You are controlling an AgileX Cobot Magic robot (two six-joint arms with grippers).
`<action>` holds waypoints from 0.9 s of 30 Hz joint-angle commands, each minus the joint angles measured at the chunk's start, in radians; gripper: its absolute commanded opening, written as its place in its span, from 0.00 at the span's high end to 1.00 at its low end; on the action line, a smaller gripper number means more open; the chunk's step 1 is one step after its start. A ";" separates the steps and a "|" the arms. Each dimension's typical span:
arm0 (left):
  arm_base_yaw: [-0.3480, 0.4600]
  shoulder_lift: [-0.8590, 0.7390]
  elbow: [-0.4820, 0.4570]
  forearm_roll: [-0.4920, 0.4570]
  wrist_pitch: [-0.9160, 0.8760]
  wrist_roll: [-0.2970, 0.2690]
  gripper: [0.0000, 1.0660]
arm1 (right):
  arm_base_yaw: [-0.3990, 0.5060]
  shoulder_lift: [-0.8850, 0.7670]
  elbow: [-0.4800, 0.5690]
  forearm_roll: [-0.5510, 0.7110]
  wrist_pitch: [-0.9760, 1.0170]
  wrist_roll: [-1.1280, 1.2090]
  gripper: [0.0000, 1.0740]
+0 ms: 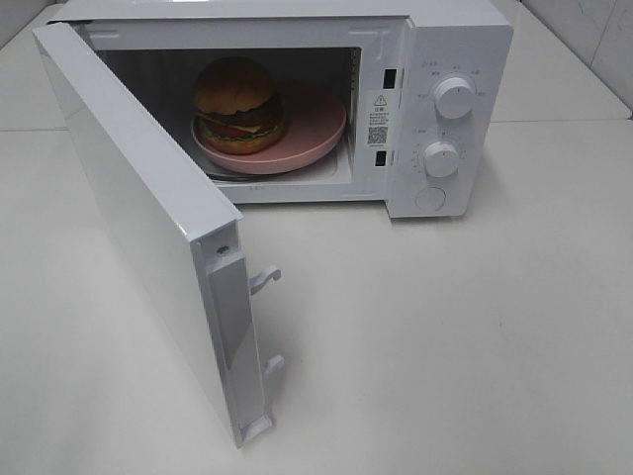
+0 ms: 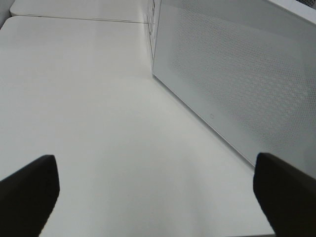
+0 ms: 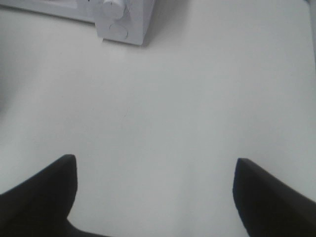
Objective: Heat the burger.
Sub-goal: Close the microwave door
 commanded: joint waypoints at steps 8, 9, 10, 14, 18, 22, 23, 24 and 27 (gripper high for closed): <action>0.002 -0.015 0.001 0.002 -0.005 -0.002 0.06 | -0.063 -0.226 0.007 -0.026 0.017 0.026 0.29; 0.002 -0.015 0.001 0.002 -0.005 -0.002 0.06 | -0.080 -0.271 0.033 -0.017 0.007 0.027 0.29; 0.002 -0.015 0.001 0.002 -0.005 -0.002 0.06 | -0.086 -0.288 0.047 -0.017 0.006 0.026 0.29; 0.002 -0.015 0.001 0.002 -0.005 -0.002 0.06 | -0.105 -0.344 0.109 -0.019 0.006 0.025 0.29; 0.002 -0.015 0.001 0.002 -0.005 -0.002 0.06 | -0.142 -0.434 0.213 -0.016 -0.024 0.025 0.29; 0.002 -0.015 0.001 0.002 -0.005 -0.002 0.06 | -0.178 -0.498 0.279 -0.011 -0.078 0.025 0.29; 0.002 -0.015 0.001 0.002 -0.005 -0.002 0.06 | -0.186 -0.514 0.292 -0.003 -0.088 0.025 0.29; 0.002 -0.015 0.001 0.002 -0.005 -0.002 0.06 | -0.186 -0.514 0.292 -0.003 -0.088 0.025 0.29; 0.002 -0.015 0.001 0.002 -0.005 -0.002 0.06 | -0.217 -0.534 0.343 0.016 -0.125 0.025 0.29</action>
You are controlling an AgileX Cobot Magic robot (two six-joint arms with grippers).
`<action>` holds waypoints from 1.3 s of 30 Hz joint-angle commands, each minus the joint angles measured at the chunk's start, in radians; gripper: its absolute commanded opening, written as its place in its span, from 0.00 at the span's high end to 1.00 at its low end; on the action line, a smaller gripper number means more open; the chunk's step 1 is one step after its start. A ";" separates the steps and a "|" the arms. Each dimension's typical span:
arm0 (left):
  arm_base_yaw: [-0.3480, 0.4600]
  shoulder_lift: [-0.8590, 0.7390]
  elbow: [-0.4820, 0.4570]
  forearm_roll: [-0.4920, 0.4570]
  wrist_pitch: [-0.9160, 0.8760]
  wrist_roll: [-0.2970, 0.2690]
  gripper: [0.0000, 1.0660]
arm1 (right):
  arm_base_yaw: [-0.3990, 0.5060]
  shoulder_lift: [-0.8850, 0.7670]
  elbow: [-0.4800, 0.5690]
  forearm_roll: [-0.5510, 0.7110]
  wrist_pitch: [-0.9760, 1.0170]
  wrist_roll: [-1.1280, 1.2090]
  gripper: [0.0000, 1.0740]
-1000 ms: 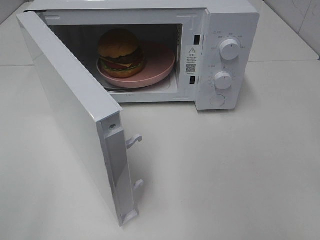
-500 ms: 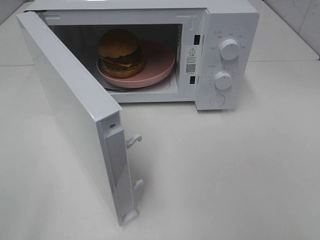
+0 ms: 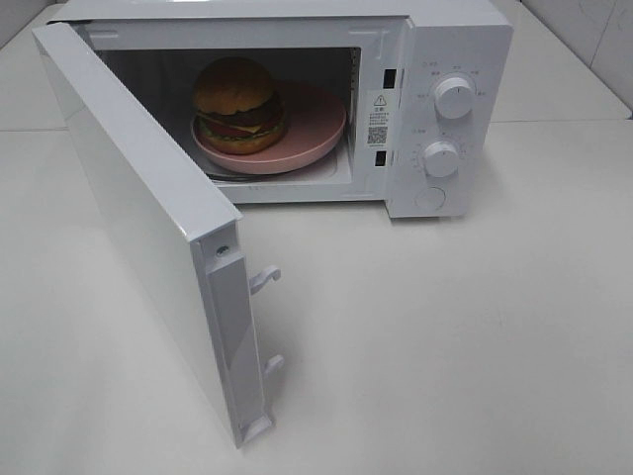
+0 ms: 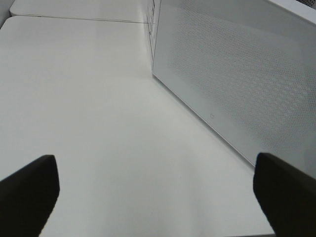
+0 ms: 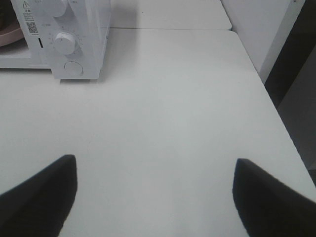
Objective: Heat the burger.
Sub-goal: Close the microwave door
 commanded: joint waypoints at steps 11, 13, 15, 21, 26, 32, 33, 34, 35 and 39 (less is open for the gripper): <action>0.002 -0.015 0.001 0.002 -0.005 -0.002 0.06 | -0.029 -0.029 0.036 0.041 -0.059 -0.005 0.29; 0.002 -0.015 0.001 0.002 -0.005 -0.002 0.06 | -0.029 -0.029 0.036 0.041 -0.059 -0.005 0.29; 0.002 -0.015 0.001 0.002 -0.005 -0.002 0.06 | -0.029 -0.029 0.036 0.041 -0.059 -0.005 0.29; 0.002 -0.015 0.001 0.002 -0.005 -0.002 0.06 | -0.029 -0.029 0.036 0.041 -0.059 -0.005 0.29; 0.002 -0.015 0.001 0.002 -0.005 -0.002 0.06 | -0.029 -0.029 0.036 0.041 -0.059 -0.005 0.29; 0.002 -0.015 0.001 0.002 -0.005 -0.002 0.06 | -0.029 -0.029 0.036 0.041 -0.059 -0.005 0.29; 0.002 -0.015 0.001 0.002 -0.005 -0.002 0.06 | -0.029 -0.029 0.036 0.041 -0.059 -0.005 0.29; 0.002 -0.015 0.001 0.002 -0.005 -0.002 0.06 | -0.029 -0.029 0.036 0.041 -0.059 -0.005 0.29; 0.002 -0.015 0.001 0.002 -0.005 -0.002 0.06 | -0.029 -0.029 0.036 0.041 -0.059 -0.005 0.29; 0.002 -0.015 0.001 0.002 -0.005 -0.002 0.06 | -0.029 -0.029 0.036 0.041 -0.059 -0.005 0.29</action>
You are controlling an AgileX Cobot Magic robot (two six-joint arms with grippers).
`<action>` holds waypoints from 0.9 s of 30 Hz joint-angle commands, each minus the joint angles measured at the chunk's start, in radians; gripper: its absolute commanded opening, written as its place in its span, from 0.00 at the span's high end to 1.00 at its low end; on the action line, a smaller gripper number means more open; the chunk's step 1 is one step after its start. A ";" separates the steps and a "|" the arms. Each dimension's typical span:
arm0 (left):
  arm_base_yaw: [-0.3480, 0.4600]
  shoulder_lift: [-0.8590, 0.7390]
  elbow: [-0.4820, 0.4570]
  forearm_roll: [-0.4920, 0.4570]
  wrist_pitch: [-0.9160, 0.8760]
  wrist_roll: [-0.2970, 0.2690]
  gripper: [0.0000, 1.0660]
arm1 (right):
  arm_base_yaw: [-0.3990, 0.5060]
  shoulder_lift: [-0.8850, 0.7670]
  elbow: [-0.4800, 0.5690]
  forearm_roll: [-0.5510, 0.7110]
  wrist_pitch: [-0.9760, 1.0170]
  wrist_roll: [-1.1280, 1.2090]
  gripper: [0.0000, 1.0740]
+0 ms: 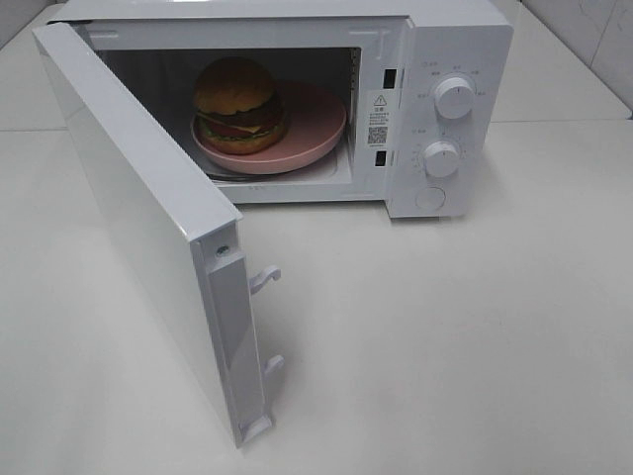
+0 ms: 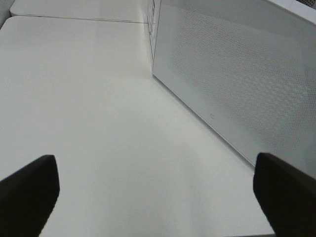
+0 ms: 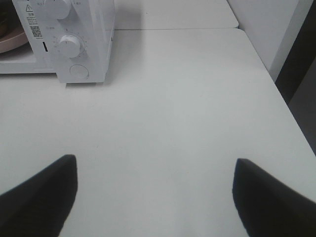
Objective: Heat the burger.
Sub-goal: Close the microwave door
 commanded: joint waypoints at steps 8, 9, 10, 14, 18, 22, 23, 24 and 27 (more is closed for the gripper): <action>0.002 -0.015 0.001 0.005 -0.005 -0.005 0.06 | -0.008 -0.029 0.003 0.006 -0.010 -0.003 0.29; 0.002 -0.015 0.001 0.005 -0.005 -0.005 0.06 | -0.008 -0.029 0.003 0.006 -0.010 -0.003 0.29; 0.002 -0.015 0.001 0.005 -0.005 -0.006 0.06 | -0.008 -0.029 0.003 0.006 -0.010 -0.003 0.29; 0.002 -0.015 -0.001 -0.005 -0.013 -0.015 0.06 | -0.008 -0.029 0.003 0.006 -0.010 -0.003 0.29; 0.002 -0.015 -0.025 0.000 -0.106 -0.056 0.09 | -0.008 -0.029 0.003 0.006 -0.010 -0.003 0.29; 0.002 -0.004 -0.022 0.007 -0.198 -0.066 0.13 | -0.008 -0.029 0.003 0.006 -0.010 -0.003 0.29; 0.002 0.009 -0.022 0.013 -0.225 -0.066 0.15 | -0.008 -0.029 0.003 0.006 -0.010 -0.003 0.29; 0.002 0.039 -0.019 0.027 -0.273 -0.066 0.21 | -0.008 -0.029 0.003 0.006 -0.010 -0.003 0.29; 0.002 0.094 -0.019 0.037 -0.345 -0.066 0.36 | -0.008 -0.029 0.003 0.006 -0.010 -0.003 0.29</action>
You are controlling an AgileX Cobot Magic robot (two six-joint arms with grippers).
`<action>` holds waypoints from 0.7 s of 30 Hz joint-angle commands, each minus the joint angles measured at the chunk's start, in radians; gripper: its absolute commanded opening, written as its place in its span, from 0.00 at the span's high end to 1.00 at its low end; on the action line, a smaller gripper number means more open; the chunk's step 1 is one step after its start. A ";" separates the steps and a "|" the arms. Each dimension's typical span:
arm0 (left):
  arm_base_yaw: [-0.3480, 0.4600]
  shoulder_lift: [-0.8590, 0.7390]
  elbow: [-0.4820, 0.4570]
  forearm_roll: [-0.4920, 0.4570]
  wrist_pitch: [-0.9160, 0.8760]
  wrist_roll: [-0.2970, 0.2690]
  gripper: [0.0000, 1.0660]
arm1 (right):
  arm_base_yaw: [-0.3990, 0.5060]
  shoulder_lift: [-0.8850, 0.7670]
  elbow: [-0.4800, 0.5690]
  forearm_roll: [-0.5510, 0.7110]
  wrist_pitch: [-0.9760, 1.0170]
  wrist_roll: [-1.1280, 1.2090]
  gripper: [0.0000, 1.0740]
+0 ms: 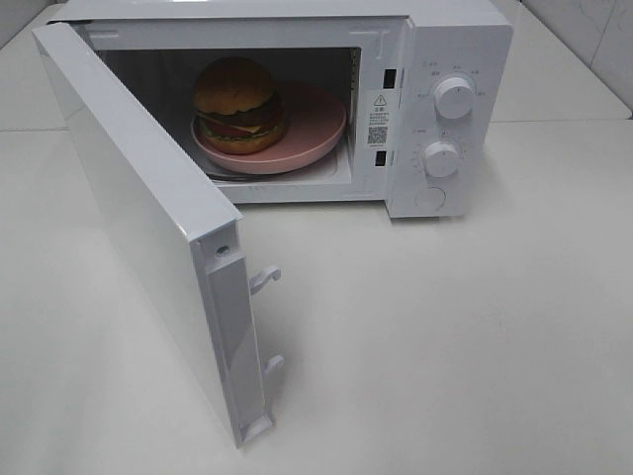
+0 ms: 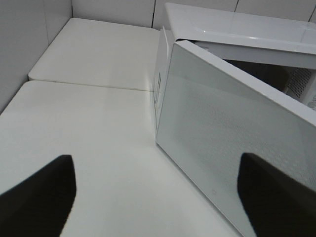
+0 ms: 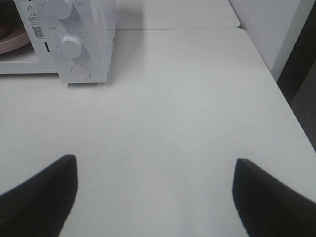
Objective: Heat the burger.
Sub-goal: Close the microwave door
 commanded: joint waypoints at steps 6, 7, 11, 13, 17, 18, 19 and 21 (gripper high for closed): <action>0.002 0.153 -0.005 0.009 -0.201 -0.010 0.60 | -0.008 -0.029 0.003 0.000 -0.009 -0.003 0.29; 0.002 0.199 -0.005 0.009 -0.234 -0.010 0.70 | -0.008 -0.029 0.003 0.000 -0.009 -0.003 0.29; 0.002 0.307 -0.005 0.014 -0.310 -0.008 0.93 | -0.008 -0.029 0.003 0.000 -0.009 -0.003 0.29; 0.002 0.355 -0.003 0.020 -0.364 -0.002 1.00 | -0.008 -0.029 0.003 0.000 -0.009 -0.003 0.29; 0.002 0.426 0.016 0.020 -0.481 -0.002 1.00 | -0.008 -0.029 0.003 0.000 -0.009 -0.003 0.29; 0.002 0.472 0.031 0.020 -0.567 -0.002 1.00 | -0.008 -0.029 0.003 0.000 -0.009 -0.003 0.29; 0.002 0.489 0.039 0.020 -0.601 -0.002 1.00 | -0.008 -0.029 0.003 0.000 -0.009 -0.003 0.29; 0.002 0.530 0.061 0.020 -0.683 -0.002 1.00 | -0.008 -0.029 0.003 0.000 -0.009 -0.003 0.29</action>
